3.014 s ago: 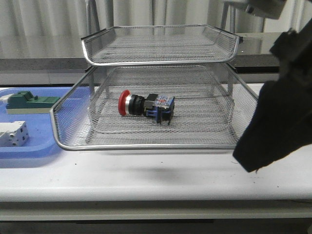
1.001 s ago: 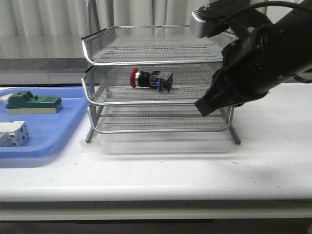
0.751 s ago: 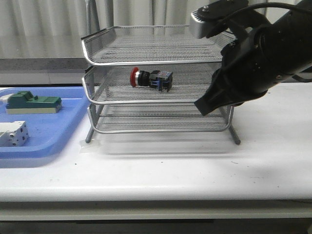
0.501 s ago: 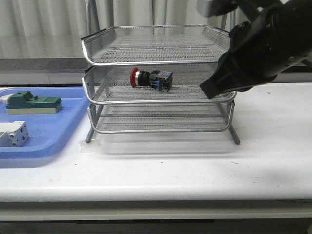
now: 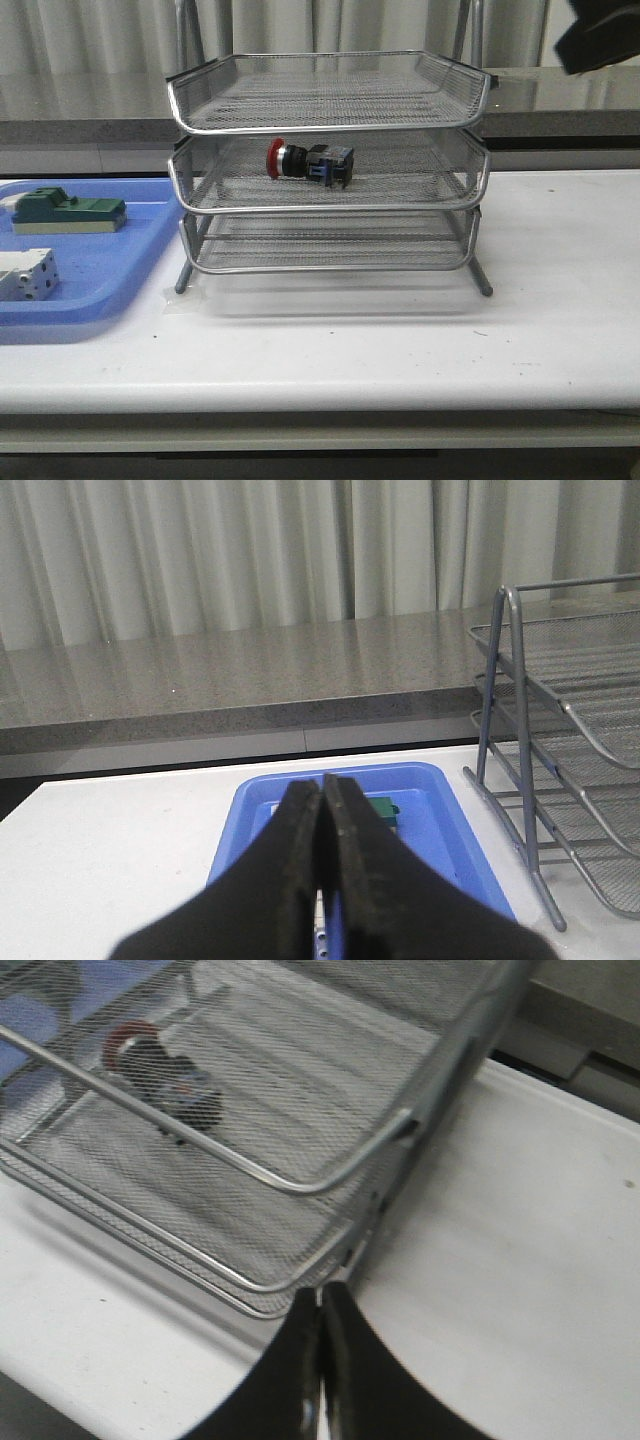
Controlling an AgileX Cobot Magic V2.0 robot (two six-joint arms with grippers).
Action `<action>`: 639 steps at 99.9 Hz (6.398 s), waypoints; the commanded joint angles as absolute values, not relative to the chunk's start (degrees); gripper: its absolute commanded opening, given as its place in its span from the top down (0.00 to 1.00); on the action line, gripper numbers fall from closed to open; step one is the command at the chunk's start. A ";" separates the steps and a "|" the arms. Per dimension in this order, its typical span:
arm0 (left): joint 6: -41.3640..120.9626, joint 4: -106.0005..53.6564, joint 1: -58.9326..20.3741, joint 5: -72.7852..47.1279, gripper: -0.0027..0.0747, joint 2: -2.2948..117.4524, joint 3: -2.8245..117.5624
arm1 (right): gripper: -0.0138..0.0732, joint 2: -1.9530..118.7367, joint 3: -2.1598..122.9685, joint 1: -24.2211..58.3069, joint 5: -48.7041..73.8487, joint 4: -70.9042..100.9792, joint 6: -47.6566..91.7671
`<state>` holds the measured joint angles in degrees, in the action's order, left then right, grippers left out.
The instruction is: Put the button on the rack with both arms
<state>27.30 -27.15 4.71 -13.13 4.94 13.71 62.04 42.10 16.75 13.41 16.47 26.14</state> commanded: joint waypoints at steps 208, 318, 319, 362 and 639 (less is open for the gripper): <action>26.86 -28.03 4.79 -8.83 0.99 5.52 15.12 | 0.91 13.25 12.77 2.68 6.20 -1.39 -3.64; 26.86 -28.03 4.79 -8.83 0.99 5.52 15.12 | 0.91 -1.48 -1.63 2.68 0.41 -1.57 -3.64; 26.86 -28.03 4.79 -8.83 0.99 5.52 15.12 | 0.91 -1.48 -1.63 2.68 0.41 -1.57 -3.64; 26.86 -28.03 4.79 -8.83 0.99 5.52 15.12 | 0.91 -1.48 -1.63 2.68 0.41 -1.57 -3.64; -4.32 1.52 -2.69 4.62 0.99 -2.03 -2.10 | 0.91 -1.48 -1.63 2.68 0.41 -1.57 -3.64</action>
